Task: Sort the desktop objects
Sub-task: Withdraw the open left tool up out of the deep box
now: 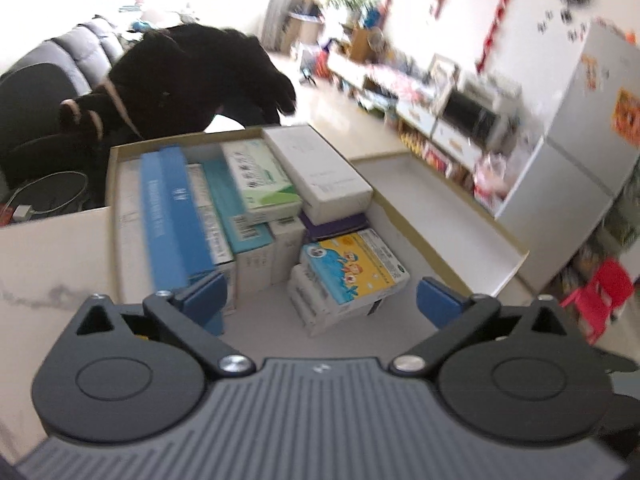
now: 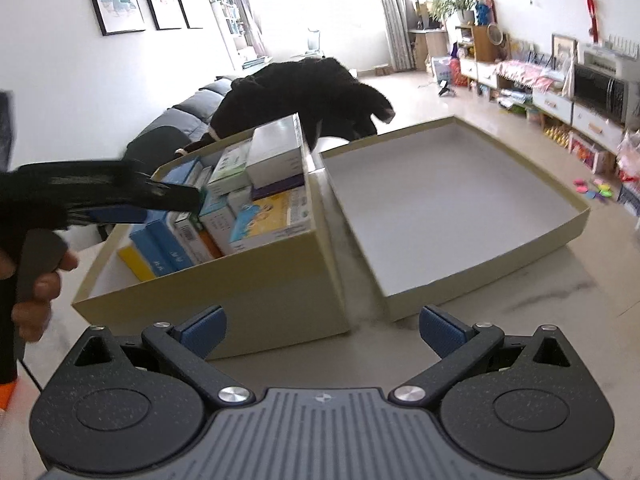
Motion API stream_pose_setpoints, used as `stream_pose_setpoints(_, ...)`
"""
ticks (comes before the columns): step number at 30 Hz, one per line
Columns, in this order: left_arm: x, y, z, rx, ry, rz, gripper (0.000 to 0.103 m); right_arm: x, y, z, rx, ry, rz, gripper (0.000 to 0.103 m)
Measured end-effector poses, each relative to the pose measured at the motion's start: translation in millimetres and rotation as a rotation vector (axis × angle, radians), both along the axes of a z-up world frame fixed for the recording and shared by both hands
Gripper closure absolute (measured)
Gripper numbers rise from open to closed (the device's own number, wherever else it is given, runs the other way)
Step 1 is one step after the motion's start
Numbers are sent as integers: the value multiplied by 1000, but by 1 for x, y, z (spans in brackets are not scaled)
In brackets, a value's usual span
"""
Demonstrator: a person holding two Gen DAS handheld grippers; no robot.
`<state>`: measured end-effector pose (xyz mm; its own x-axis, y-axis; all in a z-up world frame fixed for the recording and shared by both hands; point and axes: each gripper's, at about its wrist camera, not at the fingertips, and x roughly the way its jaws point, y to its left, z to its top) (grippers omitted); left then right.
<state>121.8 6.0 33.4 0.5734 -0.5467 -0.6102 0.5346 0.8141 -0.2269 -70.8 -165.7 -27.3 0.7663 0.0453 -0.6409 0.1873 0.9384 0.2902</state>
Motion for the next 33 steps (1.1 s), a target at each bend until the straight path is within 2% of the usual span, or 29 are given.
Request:
stream_pose_setpoints(4, -21, 33, -2, -69, -40, 57, 0, 0, -2, -3, 49, 26, -21, 0)
stream_pose_setpoints(7, -33, 57, -11, -92, -74, 78, 0, -2, -8, -7, 107, 41, -63, 0)
stream_pose_setpoints(11, -35, 86, -34, -109, -42, 175, 0, -8, -14, -12, 178, 9, -113, 0)
stream_pose_setpoints(13, -39, 98, -42, -134, -34, 204, 0, -14, -16, -13, 181, -39, -143, 0)
stream_pose_setpoints(15, -40, 110, -51, -170, -20, 227, 0, -26, -16, -13, 130, -134, -225, 0)
stream_pose_setpoints(18, -36, 121, -61, -204, -15, 268, 0, -32, -17, -14, 57, -147, -306, 0)
stream_pose_setpoints(23, -27, 132, -69, -284, 11, 249, 0, -34, -28, -19, 97, -108, -344, 0)
stream_pose_setpoints(28, -30, 137, -69, -248, -38, 271, 0, -30, -35, -26, 128, -85, -342, 0)
stream_pose_setpoints(31, -31, 143, -73, -279, -30, 274, 0, -26, -47, -34, 210, -46, -327, 0)
stream_pose_setpoints(33, -30, 146, -75, -302, -13, 274, 0, -24, -55, -43, 255, -5, -365, 0)
